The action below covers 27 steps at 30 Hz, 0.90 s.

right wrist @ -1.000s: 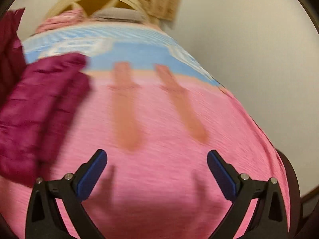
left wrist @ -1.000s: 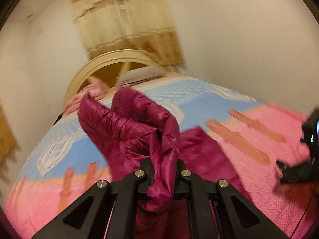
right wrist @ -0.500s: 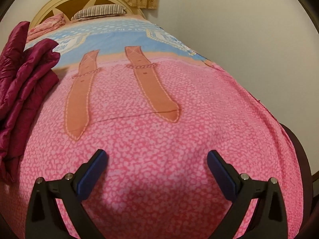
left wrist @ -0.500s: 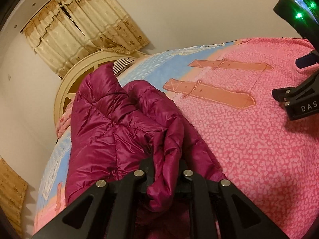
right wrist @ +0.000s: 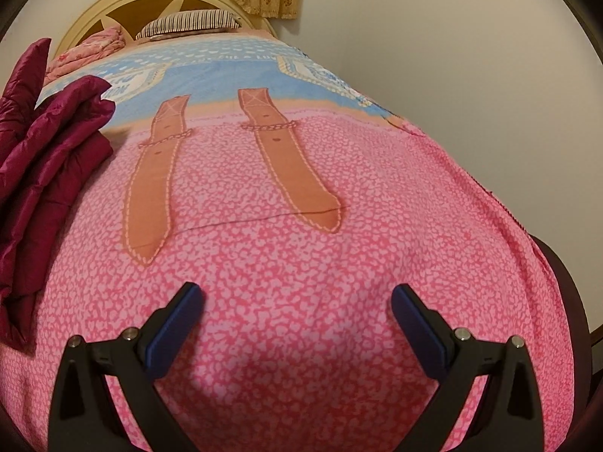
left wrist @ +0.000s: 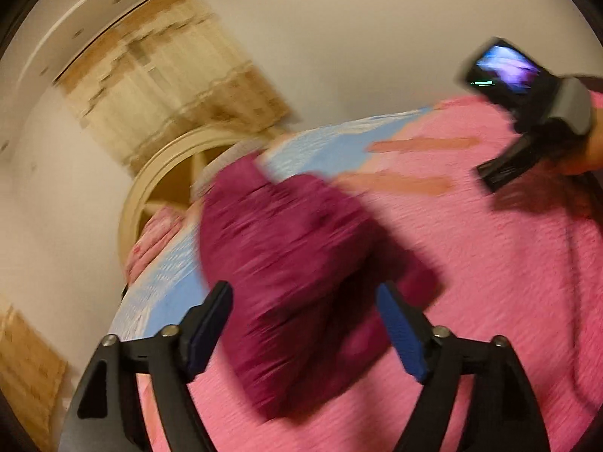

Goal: Fold large clothes

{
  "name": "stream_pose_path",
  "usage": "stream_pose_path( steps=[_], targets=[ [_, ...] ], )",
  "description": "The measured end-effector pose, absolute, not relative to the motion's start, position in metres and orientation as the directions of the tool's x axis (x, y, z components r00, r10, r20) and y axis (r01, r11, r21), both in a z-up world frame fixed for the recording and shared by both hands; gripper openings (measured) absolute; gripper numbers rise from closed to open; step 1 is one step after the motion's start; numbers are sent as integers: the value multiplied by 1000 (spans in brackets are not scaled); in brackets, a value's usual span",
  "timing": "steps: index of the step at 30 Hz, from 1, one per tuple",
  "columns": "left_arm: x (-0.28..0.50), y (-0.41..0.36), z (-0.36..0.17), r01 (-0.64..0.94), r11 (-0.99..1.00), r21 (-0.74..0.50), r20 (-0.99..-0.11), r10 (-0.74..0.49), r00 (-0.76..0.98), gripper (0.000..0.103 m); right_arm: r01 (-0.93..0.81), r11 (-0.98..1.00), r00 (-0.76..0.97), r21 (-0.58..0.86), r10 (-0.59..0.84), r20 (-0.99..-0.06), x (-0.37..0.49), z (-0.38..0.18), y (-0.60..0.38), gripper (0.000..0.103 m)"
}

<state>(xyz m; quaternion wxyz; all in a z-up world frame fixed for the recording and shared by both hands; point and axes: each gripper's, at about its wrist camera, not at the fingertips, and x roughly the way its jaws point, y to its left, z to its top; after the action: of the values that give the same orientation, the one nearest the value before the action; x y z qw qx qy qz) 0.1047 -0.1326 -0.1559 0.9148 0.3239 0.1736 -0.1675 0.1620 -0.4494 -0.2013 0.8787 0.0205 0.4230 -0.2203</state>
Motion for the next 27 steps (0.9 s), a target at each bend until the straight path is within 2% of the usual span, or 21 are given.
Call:
stream_pose_path(
  steps=[3,5,6,10,16,19,21,24,27],
  targets=[
    [146,-77,-147,295,840,455,-451,-68,890,82,402,906,566,-128,-356,-743,161,-196,-447,100],
    [185,-44,-145,170,895,412,-477,53,877,82,385,922,589,-51,-287,-756,167,-191,-444,87],
    [215,-23,-144,75,920,385,-500,139,855,82,378,925,595,-38,-274,-755,171,-187,-439,85],
    [289,12,-143,-143,956,256,-573,270,774,82,334,942,665,-2,-238,-708,197,-152,-405,83],
    [352,-10,-142,-235,967,96,-639,241,730,82,240,968,789,68,-154,-595,260,-82,-330,82],
    [372,-23,-147,-267,959,93,-670,259,696,82,225,971,807,83,-138,-575,296,-70,-297,81],
    [380,-33,-150,-257,963,83,-685,243,686,82,221,972,802,76,-137,-581,317,-72,-281,79],
    [383,-47,-154,-213,971,106,-687,227,691,82,234,972,782,31,-169,-600,339,-86,-270,70],
    [383,-59,-157,-176,979,101,-680,197,706,82,284,959,740,-5,-222,-634,345,-115,-282,70]
  ],
)
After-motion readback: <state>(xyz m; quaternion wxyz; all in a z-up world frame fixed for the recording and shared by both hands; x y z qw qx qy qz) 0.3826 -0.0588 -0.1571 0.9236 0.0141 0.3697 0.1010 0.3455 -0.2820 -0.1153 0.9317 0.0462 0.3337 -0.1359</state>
